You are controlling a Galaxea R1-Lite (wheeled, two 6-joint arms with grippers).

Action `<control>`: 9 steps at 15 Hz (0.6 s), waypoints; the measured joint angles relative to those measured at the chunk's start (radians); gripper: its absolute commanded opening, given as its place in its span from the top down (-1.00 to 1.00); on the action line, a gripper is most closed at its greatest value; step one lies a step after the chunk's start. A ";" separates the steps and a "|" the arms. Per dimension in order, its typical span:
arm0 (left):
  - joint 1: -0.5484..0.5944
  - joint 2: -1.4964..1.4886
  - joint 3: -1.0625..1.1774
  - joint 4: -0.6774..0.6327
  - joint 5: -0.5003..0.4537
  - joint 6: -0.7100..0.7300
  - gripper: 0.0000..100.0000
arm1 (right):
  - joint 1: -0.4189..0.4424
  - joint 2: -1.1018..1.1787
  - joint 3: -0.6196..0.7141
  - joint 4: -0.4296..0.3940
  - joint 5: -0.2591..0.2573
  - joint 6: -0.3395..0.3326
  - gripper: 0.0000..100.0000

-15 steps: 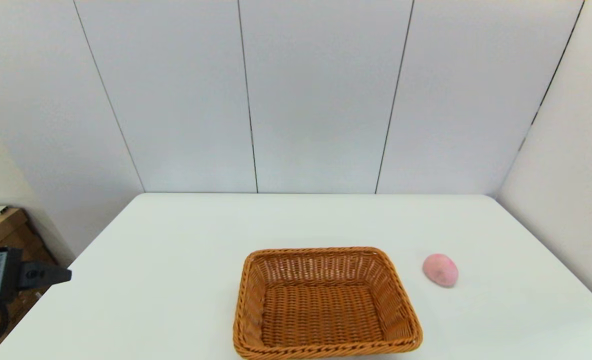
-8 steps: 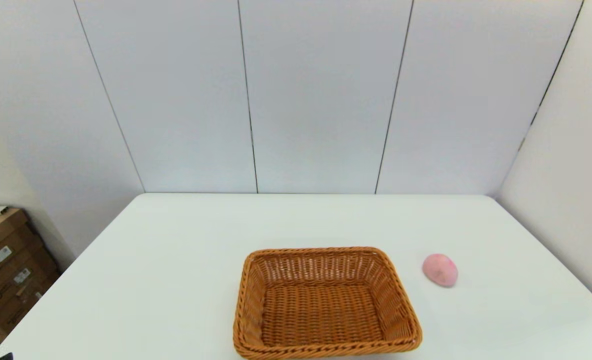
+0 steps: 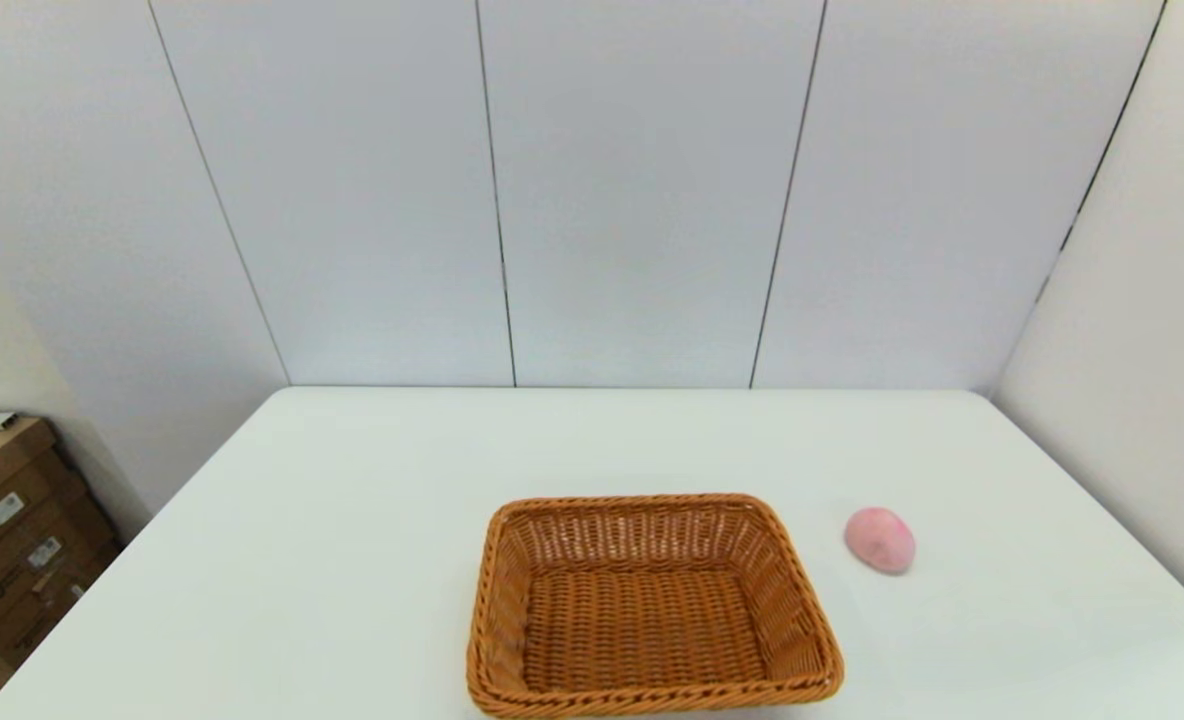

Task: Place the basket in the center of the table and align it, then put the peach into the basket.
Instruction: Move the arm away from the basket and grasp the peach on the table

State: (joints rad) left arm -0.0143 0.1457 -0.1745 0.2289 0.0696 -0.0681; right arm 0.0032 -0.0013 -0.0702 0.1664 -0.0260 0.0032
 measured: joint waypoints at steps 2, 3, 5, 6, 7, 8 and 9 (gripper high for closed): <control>0.001 -0.074 0.048 -0.006 -0.020 0.028 -1.00 | 0.000 0.000 0.000 0.000 0.001 -0.002 -1.00; 0.001 -0.097 0.069 -0.015 -0.029 0.027 -1.00 | 0.000 0.000 0.000 0.005 0.000 -0.003 -1.00; 0.002 -0.127 0.089 -0.031 -0.033 0.021 -1.00 | 0.000 0.009 -0.046 0.046 0.000 -0.002 -1.00; 0.002 -0.135 0.092 -0.033 -0.033 0.022 -1.00 | 0.000 0.035 -0.098 0.073 0.000 0.003 -1.00; 0.002 -0.141 0.094 -0.033 -0.033 0.022 -1.00 | -0.001 0.080 -0.156 0.098 0.001 0.010 -1.00; 0.002 -0.144 0.094 -0.033 -0.032 0.017 -1.00 | -0.001 0.154 -0.229 0.118 0.001 0.016 -1.00; 0.002 -0.145 0.094 -0.034 -0.032 0.009 -1.00 | -0.002 0.245 -0.302 0.134 0.001 0.021 -1.00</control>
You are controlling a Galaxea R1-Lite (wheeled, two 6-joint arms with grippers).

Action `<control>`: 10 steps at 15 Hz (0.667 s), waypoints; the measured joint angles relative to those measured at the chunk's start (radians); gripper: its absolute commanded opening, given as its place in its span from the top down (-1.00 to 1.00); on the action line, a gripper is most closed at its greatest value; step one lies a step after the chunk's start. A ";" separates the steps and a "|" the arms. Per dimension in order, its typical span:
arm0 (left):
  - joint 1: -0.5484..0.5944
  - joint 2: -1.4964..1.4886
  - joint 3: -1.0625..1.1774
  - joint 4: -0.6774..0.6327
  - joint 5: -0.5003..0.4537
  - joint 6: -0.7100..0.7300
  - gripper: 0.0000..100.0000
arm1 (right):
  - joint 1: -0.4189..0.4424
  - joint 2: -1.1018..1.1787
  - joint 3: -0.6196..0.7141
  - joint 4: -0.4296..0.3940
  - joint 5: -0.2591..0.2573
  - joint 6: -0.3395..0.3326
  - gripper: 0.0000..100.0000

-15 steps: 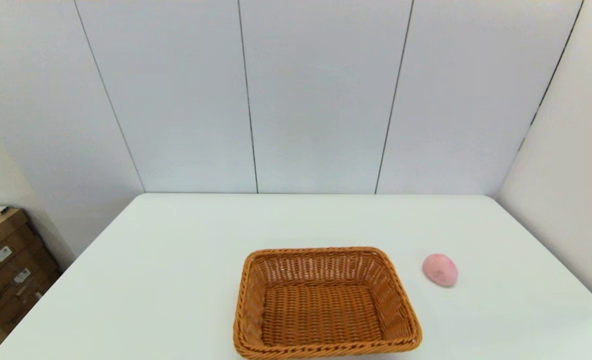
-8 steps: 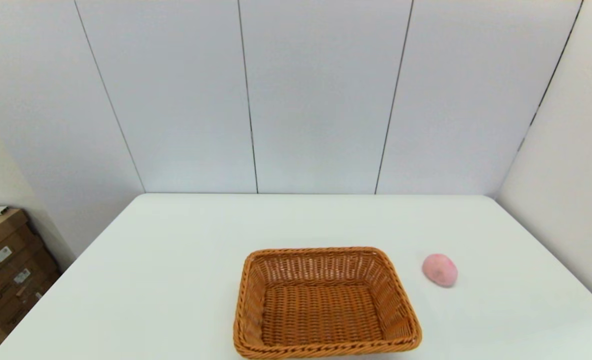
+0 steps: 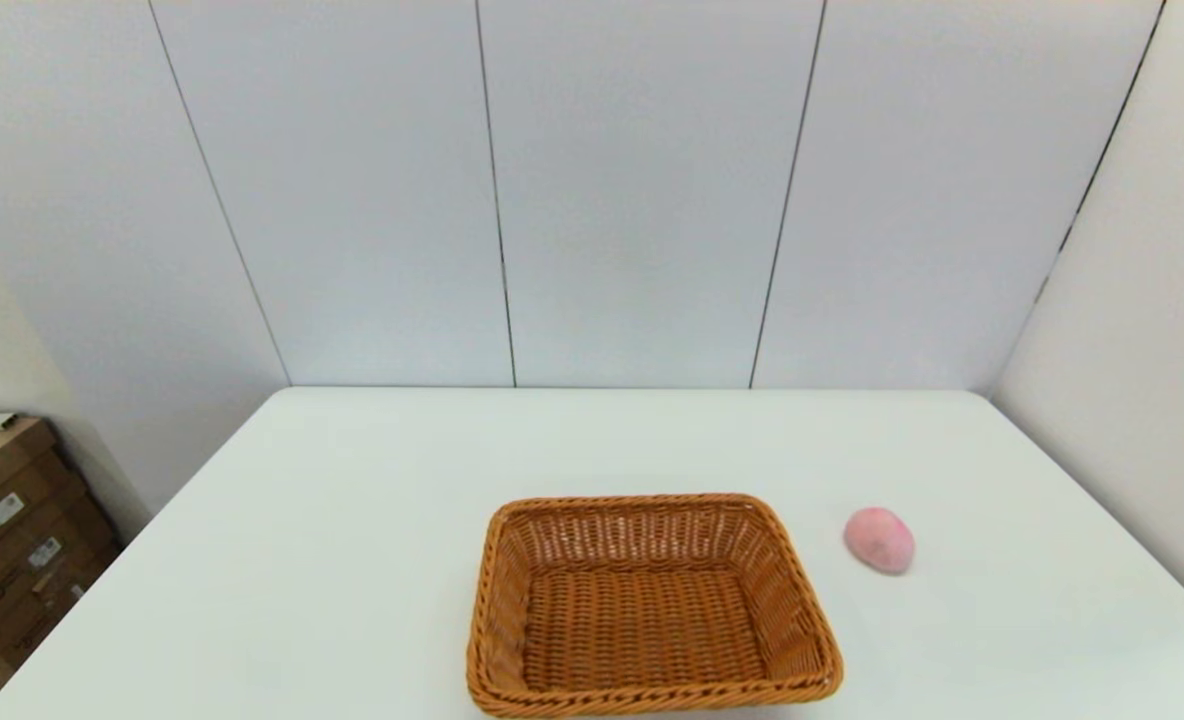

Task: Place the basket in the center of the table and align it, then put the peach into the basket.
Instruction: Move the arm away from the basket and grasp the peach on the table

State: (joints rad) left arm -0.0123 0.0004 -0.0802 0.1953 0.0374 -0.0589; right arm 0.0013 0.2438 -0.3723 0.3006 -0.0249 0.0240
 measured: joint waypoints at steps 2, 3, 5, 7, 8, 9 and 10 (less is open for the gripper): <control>0.000 -0.001 0.001 0.000 0.000 -0.003 -1.00 | -0.001 0.218 -0.150 0.029 -0.001 0.008 -1.00; 0.000 -0.001 0.001 0.000 0.000 -0.003 -1.00 | 0.000 0.345 -0.219 0.036 -0.001 0.012 -1.00; 0.001 -0.002 0.001 0.000 0.001 -0.002 -1.00 | 0.011 0.581 -0.330 0.049 -0.003 0.027 -1.00; 0.000 -0.002 0.001 0.000 0.000 -0.002 -1.00 | 0.032 0.809 -0.411 0.053 -0.006 0.053 -1.00; 0.000 -0.002 0.001 0.000 0.000 -0.002 -1.00 | 0.042 0.901 -0.437 0.046 -0.007 0.064 -1.00; 0.000 -0.002 0.001 0.000 0.000 -0.002 -1.00 | 0.052 1.003 -0.460 0.024 -0.008 0.077 -1.00; 0.000 -0.002 0.001 0.000 0.000 -0.002 -1.00 | 0.059 1.090 -0.475 0.000 -0.009 0.090 -1.00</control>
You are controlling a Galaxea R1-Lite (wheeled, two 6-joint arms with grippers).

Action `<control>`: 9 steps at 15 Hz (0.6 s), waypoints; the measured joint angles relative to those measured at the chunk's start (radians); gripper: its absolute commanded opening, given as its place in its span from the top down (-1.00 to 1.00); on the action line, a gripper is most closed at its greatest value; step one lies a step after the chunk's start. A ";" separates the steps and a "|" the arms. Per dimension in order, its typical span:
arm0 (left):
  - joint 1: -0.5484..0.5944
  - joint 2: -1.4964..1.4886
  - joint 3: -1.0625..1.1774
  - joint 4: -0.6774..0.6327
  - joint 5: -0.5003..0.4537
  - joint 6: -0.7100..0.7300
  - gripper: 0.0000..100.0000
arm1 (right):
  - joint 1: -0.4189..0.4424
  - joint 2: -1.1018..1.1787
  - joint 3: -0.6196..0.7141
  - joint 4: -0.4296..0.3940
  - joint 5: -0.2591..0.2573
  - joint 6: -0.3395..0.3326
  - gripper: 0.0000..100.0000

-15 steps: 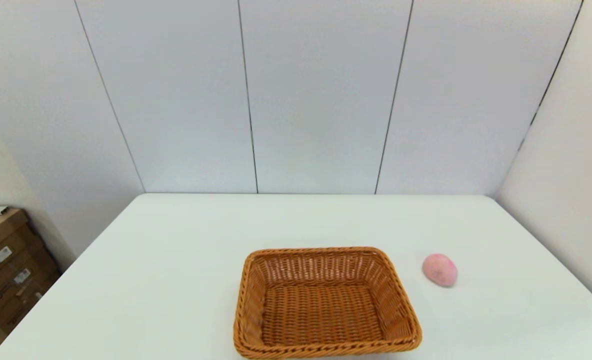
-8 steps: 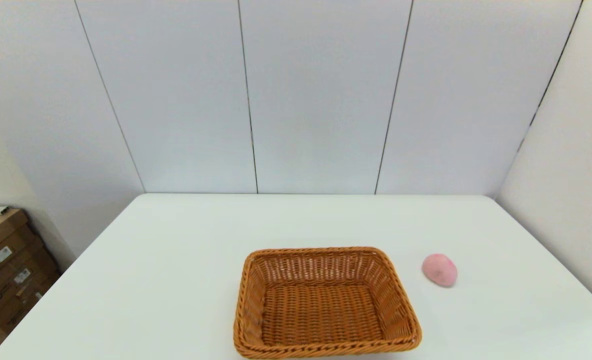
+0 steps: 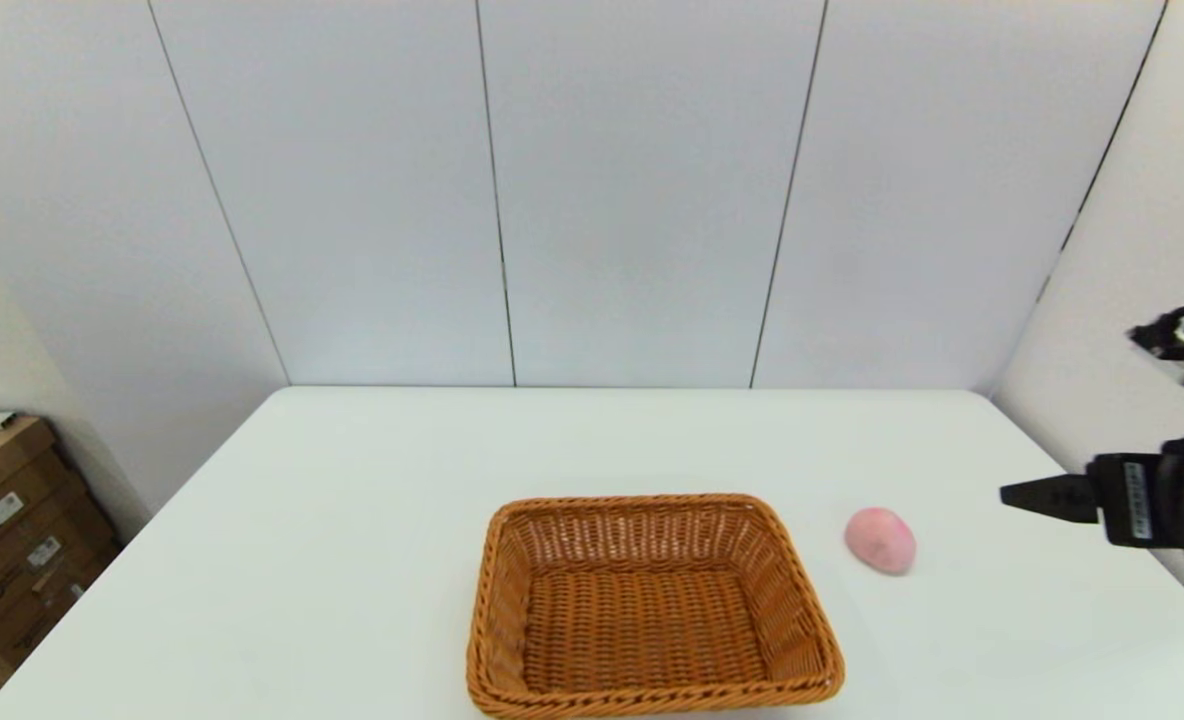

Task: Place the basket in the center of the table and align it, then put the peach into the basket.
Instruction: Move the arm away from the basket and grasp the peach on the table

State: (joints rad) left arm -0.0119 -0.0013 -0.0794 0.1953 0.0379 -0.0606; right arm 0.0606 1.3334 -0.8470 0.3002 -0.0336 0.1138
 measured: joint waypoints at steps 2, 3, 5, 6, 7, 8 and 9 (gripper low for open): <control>0.000 0.000 0.000 0.000 0.000 -0.001 -1.00 | 0.010 0.157 -0.023 -0.055 -0.002 0.026 -1.00; 0.000 0.000 0.000 0.000 0.000 -0.001 -1.00 | 0.012 0.221 -0.033 -0.072 -0.002 0.035 -1.00; 0.000 0.000 0.000 0.000 0.000 -0.002 -1.00 | 0.015 0.330 -0.049 -0.114 -0.016 0.046 -1.00; 0.000 0.000 0.000 0.000 0.000 -0.001 -1.00 | 0.015 0.374 -0.053 -0.140 -0.025 0.048 -1.00; 0.000 0.000 0.000 0.000 0.000 -0.002 -1.00 | 0.015 0.416 -0.054 -0.167 -0.029 0.049 -1.00; 0.000 0.000 0.000 0.000 0.000 -0.002 -1.00 | 0.016 0.458 -0.057 -0.198 -0.030 0.049 -1.00; 0.000 0.000 0.000 0.000 0.000 -0.002 -1.00 | 0.016 0.494 -0.062 -0.224 -0.030 0.050 -1.00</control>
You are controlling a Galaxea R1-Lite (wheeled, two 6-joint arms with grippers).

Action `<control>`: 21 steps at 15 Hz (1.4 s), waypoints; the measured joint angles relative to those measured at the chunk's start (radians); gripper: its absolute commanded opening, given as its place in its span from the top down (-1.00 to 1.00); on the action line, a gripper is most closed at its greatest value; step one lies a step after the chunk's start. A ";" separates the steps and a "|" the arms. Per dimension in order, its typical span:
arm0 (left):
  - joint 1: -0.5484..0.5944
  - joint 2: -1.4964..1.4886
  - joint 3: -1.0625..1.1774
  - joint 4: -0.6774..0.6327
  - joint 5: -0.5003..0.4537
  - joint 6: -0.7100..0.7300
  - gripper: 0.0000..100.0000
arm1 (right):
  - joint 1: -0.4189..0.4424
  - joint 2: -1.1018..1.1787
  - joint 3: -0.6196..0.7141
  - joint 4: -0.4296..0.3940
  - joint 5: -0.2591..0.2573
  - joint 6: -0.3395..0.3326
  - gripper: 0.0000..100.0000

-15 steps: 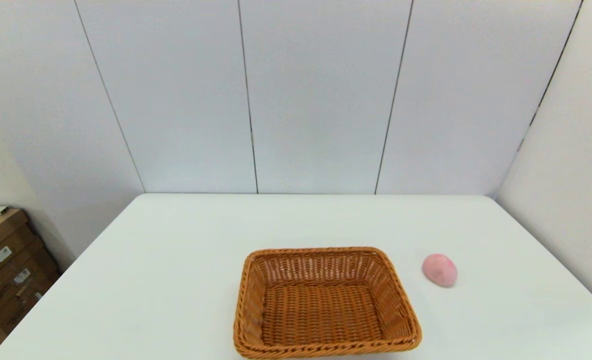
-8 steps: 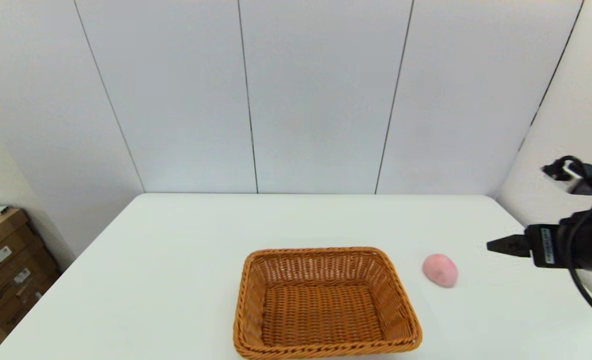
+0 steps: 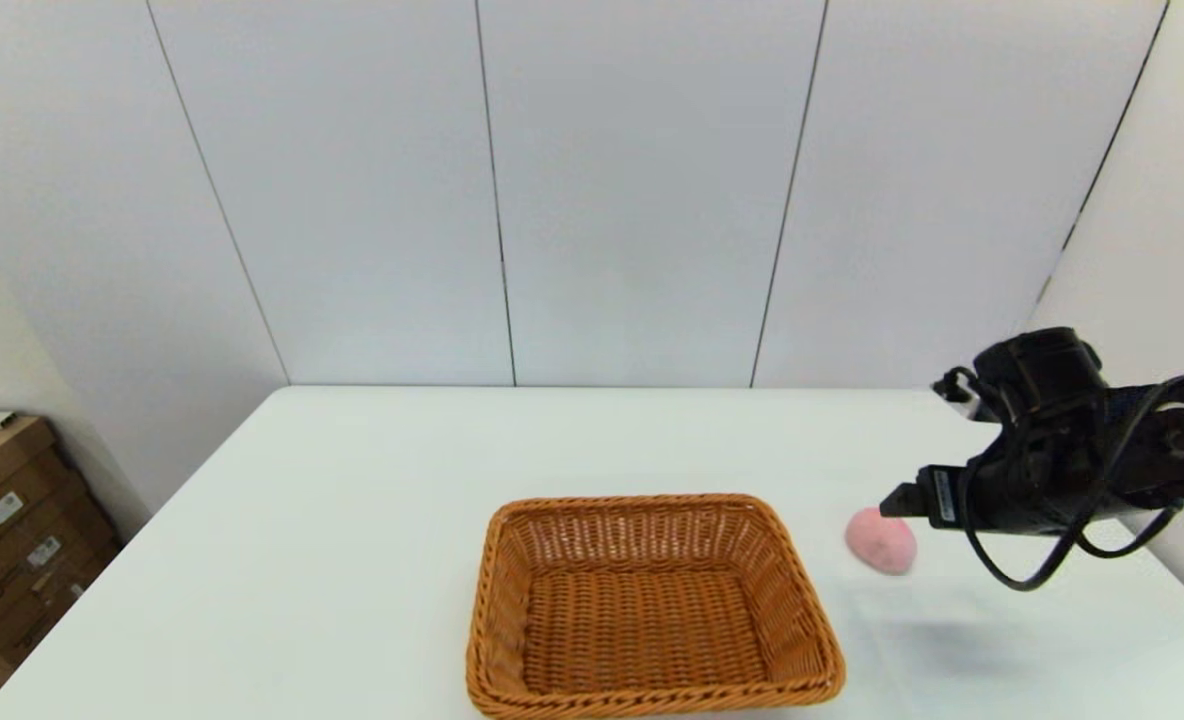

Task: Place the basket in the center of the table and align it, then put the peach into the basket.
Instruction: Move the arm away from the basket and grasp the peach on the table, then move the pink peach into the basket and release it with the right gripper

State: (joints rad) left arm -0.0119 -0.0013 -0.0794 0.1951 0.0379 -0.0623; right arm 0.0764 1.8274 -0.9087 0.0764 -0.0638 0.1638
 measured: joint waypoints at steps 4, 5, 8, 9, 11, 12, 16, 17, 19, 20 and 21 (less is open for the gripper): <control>0.000 0.000 0.000 0.000 0.000 0.001 -1.00 | 0.000 0.124 -0.028 -0.072 0.002 0.001 -1.00; 0.000 0.000 0.000 0.000 0.000 0.002 -1.00 | 0.001 0.152 -0.038 -0.083 0.002 0.001 -1.00; 0.000 0.000 0.000 0.000 0.000 0.002 -1.00 | 0.002 0.224 -0.062 -0.136 0.002 0.001 1.00; 0.000 0.000 0.000 0.000 0.000 0.002 -1.00 | 0.002 0.245 -0.069 -0.149 0.002 0.003 1.00; 0.000 0.000 0.000 0.000 0.000 0.002 -1.00 | 0.005 0.273 -0.083 -0.152 0.005 0.020 1.00; 0.000 0.000 0.000 0.000 0.000 0.002 -1.00 | 0.006 0.283 -0.086 -0.152 0.005 0.022 1.00; 0.000 0.000 0.000 0.000 0.000 0.002 -1.00 | 0.006 0.303 -0.086 -0.155 0.002 0.026 1.00; 0.000 0.000 0.000 0.000 0.000 0.002 -1.00 | 0.006 0.295 -0.082 -0.152 0.003 0.033 1.00; 0.000 0.000 0.000 0.001 0.000 0.002 -1.00 | 0.004 0.258 -0.080 -0.143 0.005 0.046 1.00; 0.000 0.000 -0.001 0.001 0.000 0.002 -1.00 | 0.005 0.227 -0.080 -0.138 0.009 0.051 1.00; 0.000 0.000 -0.001 0.002 0.000 0.002 -1.00 | 0.006 0.190 -0.077 -0.134 0.012 0.057 1.00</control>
State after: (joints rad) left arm -0.0119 -0.0013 -0.0802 0.1970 0.0379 -0.0606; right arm 0.0826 2.0177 -0.9862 -0.0581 -0.0519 0.2211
